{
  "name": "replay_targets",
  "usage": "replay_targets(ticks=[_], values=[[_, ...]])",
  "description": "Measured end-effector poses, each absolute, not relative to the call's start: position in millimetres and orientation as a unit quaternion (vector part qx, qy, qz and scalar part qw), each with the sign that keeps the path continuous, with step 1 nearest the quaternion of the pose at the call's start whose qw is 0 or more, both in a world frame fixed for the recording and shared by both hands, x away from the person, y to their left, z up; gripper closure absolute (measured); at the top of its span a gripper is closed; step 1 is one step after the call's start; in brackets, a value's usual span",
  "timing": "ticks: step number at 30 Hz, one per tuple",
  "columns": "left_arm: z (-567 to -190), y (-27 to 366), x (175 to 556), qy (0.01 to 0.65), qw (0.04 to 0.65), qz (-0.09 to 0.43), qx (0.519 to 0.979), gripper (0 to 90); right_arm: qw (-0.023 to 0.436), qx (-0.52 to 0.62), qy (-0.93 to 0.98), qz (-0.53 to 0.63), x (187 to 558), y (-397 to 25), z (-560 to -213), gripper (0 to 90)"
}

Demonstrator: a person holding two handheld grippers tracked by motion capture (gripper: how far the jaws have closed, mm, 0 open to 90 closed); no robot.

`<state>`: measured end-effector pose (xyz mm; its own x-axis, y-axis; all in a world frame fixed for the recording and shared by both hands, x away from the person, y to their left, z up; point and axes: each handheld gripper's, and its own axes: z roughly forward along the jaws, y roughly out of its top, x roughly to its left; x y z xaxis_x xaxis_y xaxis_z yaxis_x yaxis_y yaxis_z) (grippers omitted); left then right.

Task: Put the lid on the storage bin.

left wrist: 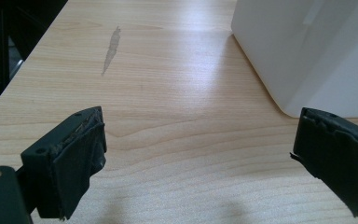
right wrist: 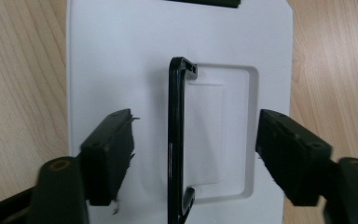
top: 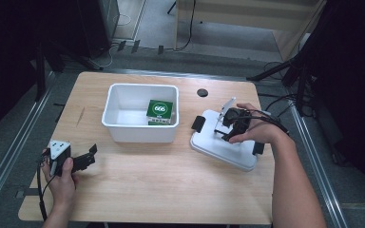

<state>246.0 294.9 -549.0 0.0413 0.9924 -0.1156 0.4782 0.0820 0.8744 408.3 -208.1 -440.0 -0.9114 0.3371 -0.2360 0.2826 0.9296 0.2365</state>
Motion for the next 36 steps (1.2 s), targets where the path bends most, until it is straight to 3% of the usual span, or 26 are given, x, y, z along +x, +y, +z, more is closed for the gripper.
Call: replay_targets(ticks=[1, 2, 5, 16, 17, 27, 36], values=[[-549.0, 294.8, 245.9, 0.614, 0.403, 0.318, 0.599, 3.2, 0.134, 0.161, 0.973, 0.095, 407.8, -210.1, -442.6, 44.5], [-549.0, 294.8, 245.9, 0.614, 0.404, 0.318, 0.599, 3.2, 0.134, 0.161, 0.973, 0.095, 407.8, -210.1, -442.6, 44.5], [-549.1, 294.9, 245.6, 0.614, 0.404, 0.319, 0.598, 3.2, 0.128, 0.161, 0.975, 0.083, 408.3, -214.4, -447.9, 56.6], [-549.0, 295.1, 245.1, 0.615, 0.404, 0.318, 0.598, 3.2, 0.115, 0.199, 0.971, 0.066, 420.1, -224.4, -458.3, 75.7], [-549.0, 295.2, 245.2, 0.615, 0.405, 0.318, 0.598, 3.2, 0.123, 0.198, 0.970, 0.066, 421.9, -225.3, -458.8, 81.7], [-549.2, 294.8, 245.2, 0.614, 0.405, 0.319, 0.597, 3.2, 0.136, 0.155, 0.976, 0.064, 419.7, -230.2, -455.9, 85.1], [-549.2, 294.2, 245.1, 0.613, 0.403, 0.319, 0.600, 3.2, 0.155, 0.139, 0.974, 0.089, 419.6, -235.9, -423.3, 85.2]])
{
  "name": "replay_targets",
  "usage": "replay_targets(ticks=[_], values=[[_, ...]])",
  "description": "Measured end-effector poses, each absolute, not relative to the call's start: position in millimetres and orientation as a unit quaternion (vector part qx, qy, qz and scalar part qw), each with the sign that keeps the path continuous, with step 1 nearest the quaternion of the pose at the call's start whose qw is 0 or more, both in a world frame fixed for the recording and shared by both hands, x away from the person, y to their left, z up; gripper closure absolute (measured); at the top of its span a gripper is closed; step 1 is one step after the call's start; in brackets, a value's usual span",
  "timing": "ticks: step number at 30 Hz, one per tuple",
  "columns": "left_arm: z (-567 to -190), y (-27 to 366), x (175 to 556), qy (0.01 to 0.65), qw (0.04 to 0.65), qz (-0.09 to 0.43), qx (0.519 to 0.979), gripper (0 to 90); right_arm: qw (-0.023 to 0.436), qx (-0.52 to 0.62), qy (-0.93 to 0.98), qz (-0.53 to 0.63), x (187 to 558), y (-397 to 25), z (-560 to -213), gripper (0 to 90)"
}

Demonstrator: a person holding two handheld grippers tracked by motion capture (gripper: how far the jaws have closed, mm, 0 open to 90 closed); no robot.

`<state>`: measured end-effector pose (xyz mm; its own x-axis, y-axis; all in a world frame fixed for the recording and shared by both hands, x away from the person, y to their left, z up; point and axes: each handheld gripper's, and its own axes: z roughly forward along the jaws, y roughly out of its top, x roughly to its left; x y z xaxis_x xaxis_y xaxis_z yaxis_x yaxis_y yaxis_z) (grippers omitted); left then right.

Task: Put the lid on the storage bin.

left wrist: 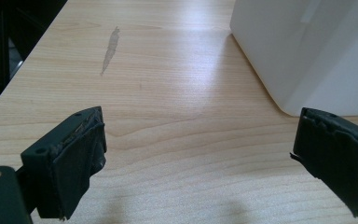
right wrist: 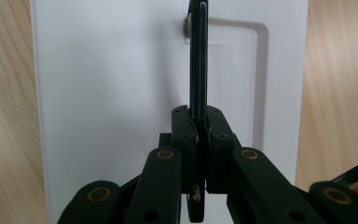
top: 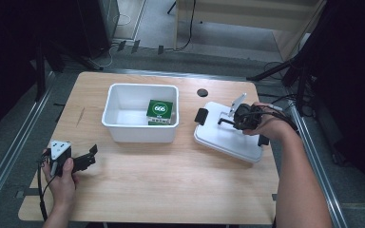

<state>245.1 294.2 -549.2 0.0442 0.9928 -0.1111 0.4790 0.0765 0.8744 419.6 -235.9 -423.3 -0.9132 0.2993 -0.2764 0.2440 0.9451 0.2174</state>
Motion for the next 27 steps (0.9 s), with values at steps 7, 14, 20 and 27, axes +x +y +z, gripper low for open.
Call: replay_targets(ticks=[7, 14, 20, 27], values=[[-549.2, 294.5, 245.1, 0.614, 0.402, 0.319, 0.600, 3.2, 0.173, 0.127, 0.972, 0.096, 423.2, -230.0, -395.6, 85.2], [-549.5, 294.4, 245.4, 0.614, 0.404, 0.317, 0.599, 3.2, 0.178, 0.121, 0.972, 0.092, 424.8, -222.9, -372.3, 85.2], [-549.6, 294.5, 245.6, 0.614, 0.405, 0.316, 0.599, 3.2, 0.189, 0.108, 0.971, 0.094, 425.9, -212.1, -344.5, 85.2], [-549.5, 294.6, 245.7, 0.614, 0.405, 0.316, 0.600, 3.2, 0.195, 0.096, 0.970, 0.106, 425.5, -197.5, -323.5, 85.2]])
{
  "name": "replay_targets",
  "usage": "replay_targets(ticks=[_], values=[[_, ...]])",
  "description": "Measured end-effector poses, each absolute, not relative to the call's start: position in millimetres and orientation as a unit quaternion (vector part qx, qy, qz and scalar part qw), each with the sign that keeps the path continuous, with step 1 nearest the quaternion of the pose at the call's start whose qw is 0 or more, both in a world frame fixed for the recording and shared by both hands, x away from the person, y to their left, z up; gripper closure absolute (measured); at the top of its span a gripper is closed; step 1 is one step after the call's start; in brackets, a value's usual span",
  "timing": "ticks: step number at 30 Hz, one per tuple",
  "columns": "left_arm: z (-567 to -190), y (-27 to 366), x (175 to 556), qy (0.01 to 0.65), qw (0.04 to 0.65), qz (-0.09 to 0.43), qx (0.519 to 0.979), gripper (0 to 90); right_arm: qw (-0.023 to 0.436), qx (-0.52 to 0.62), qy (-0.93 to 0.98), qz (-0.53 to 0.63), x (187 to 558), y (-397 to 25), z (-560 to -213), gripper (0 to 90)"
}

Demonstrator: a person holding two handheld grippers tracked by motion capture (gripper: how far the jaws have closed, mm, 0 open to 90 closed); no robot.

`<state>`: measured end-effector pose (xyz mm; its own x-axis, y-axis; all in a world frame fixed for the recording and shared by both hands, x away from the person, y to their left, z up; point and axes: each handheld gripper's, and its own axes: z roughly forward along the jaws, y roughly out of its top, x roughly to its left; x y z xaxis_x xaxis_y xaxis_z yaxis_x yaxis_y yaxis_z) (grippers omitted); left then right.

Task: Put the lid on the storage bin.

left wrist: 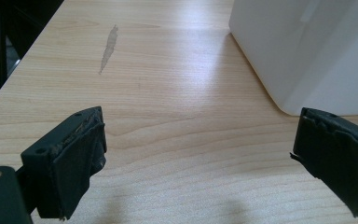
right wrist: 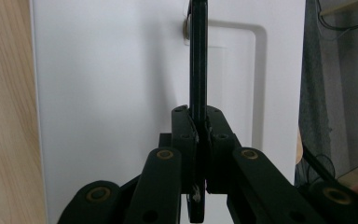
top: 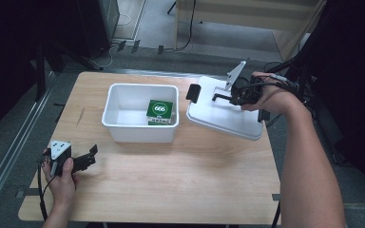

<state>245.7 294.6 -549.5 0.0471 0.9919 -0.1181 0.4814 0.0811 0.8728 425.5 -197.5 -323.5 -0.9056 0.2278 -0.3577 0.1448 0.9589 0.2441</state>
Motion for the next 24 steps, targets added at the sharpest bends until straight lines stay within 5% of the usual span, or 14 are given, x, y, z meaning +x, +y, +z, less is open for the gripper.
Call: replay_targets(ticks=[24], values=[[-549.6, 295.1, 245.8, 0.616, 0.408, 0.313, 0.597, 3.2, 0.185, 0.031, 0.974, 0.127, 429.4, -116.0, -306.9, 85.2]])
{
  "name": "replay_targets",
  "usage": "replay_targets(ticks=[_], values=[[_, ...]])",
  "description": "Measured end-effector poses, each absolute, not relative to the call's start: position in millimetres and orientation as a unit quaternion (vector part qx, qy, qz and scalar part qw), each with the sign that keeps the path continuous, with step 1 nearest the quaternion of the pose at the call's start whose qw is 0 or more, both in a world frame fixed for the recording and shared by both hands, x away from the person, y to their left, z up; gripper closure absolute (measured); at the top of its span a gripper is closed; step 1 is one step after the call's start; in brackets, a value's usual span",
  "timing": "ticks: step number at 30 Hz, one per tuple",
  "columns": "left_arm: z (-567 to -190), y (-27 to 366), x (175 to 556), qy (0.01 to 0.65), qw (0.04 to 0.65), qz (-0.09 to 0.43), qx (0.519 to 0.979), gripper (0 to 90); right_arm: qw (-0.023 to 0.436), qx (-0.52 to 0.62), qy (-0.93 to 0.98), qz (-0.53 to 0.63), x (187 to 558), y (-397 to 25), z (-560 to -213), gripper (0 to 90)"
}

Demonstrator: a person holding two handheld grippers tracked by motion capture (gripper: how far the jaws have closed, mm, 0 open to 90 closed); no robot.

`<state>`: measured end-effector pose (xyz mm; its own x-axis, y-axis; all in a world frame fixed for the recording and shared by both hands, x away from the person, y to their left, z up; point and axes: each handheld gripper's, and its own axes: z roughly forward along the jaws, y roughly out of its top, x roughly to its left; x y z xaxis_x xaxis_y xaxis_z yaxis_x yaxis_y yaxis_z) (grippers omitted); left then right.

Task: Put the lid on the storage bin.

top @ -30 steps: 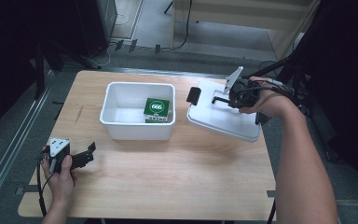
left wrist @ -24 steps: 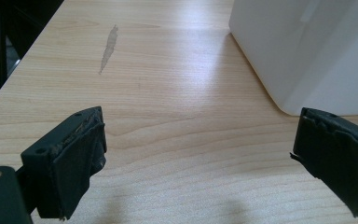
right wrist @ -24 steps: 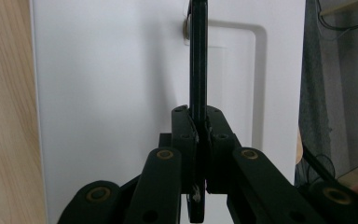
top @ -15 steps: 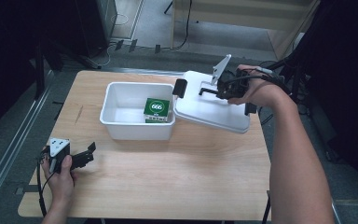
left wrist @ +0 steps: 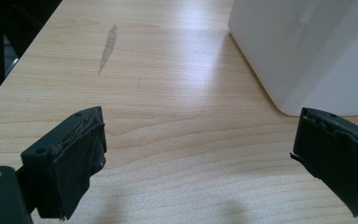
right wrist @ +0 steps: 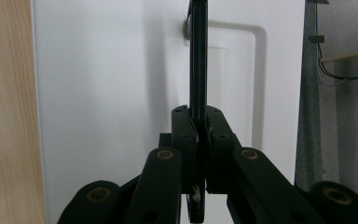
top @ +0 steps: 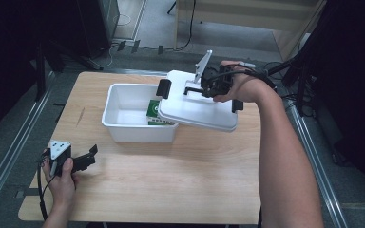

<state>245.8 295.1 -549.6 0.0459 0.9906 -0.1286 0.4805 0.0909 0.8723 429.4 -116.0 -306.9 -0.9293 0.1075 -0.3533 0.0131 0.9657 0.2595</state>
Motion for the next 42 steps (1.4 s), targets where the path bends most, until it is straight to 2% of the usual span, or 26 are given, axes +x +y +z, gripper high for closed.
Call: replay_targets(ticks=[42], values=[[-549.4, 296.4, 245.8, 0.618, 0.410, 0.310, 0.595, 3.2, 0.160, -0.038, 0.977, 0.136, 434.9, 10.4, -325.0, 85.2]])
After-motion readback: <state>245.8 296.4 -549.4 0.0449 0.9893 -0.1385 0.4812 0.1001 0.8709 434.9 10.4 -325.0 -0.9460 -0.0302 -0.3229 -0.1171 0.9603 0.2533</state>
